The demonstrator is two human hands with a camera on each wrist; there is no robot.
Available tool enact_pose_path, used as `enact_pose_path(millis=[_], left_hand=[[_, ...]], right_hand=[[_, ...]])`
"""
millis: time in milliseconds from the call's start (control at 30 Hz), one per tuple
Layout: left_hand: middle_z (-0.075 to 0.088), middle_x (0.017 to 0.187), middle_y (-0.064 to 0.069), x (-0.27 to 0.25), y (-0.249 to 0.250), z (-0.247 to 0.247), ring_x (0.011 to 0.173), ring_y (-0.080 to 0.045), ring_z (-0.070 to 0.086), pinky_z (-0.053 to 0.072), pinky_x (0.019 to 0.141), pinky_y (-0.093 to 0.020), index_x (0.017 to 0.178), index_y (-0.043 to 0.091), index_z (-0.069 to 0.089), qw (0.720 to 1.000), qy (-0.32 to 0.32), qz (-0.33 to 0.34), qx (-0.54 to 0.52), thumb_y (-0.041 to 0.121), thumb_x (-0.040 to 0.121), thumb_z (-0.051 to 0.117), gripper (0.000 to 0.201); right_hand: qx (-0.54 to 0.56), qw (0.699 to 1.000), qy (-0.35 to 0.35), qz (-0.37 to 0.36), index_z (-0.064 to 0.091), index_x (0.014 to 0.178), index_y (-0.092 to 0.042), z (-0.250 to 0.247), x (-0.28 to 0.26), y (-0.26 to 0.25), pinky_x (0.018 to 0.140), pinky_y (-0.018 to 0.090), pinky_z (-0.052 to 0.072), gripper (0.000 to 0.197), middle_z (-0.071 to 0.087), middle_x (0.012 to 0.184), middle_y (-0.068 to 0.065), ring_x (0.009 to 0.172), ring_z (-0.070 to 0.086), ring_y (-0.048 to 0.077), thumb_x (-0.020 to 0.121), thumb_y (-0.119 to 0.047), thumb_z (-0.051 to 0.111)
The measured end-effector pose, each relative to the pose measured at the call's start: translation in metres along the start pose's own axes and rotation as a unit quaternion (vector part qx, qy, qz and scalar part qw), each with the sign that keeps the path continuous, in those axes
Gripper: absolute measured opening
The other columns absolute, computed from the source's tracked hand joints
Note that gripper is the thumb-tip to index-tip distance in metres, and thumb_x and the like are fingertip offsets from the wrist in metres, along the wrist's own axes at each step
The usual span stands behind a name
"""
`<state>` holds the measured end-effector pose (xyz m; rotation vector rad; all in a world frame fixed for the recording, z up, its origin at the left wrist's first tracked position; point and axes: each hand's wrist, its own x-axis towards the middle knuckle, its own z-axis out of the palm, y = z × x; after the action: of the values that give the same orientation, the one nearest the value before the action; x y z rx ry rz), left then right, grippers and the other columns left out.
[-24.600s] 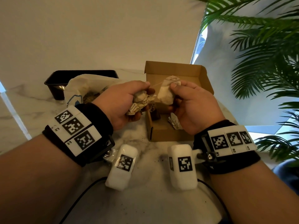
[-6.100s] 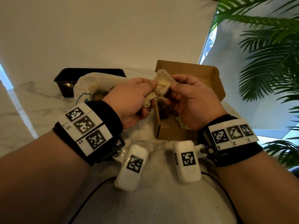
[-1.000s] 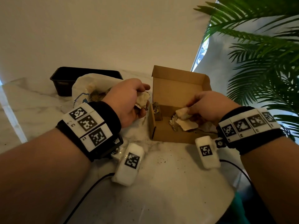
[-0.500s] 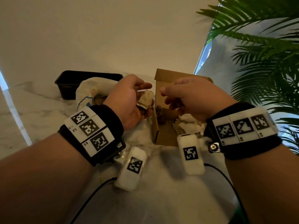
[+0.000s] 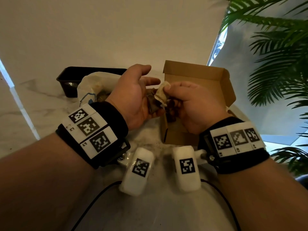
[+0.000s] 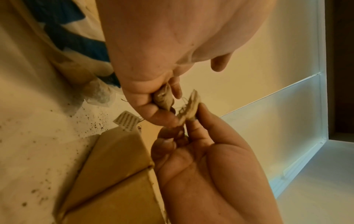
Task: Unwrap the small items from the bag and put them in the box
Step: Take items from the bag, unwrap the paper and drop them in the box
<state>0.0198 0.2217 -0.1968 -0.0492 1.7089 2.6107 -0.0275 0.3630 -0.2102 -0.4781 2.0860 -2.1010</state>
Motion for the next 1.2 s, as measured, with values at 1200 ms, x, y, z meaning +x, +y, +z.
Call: enact_pose_path(millis=[1200], left_hand=[[0.066,0.079,0.002,0.011,0.000,-0.012,0.059,-0.008,0.054,0.042,0.045,-0.023,0.095,0.021,0.066,0.967,0.126,0.151,0.164,0.023,0.101,0.061,0.008]], right_hand=[[0.241,0.955,-0.119,0.125,0.058,0.097,-0.009,-0.014,-0.012,-0.010,0.042,0.020,0.034,0.027,0.057,0.082,0.010,0.052,0.046,0.014,0.086,-0.031,0.047]])
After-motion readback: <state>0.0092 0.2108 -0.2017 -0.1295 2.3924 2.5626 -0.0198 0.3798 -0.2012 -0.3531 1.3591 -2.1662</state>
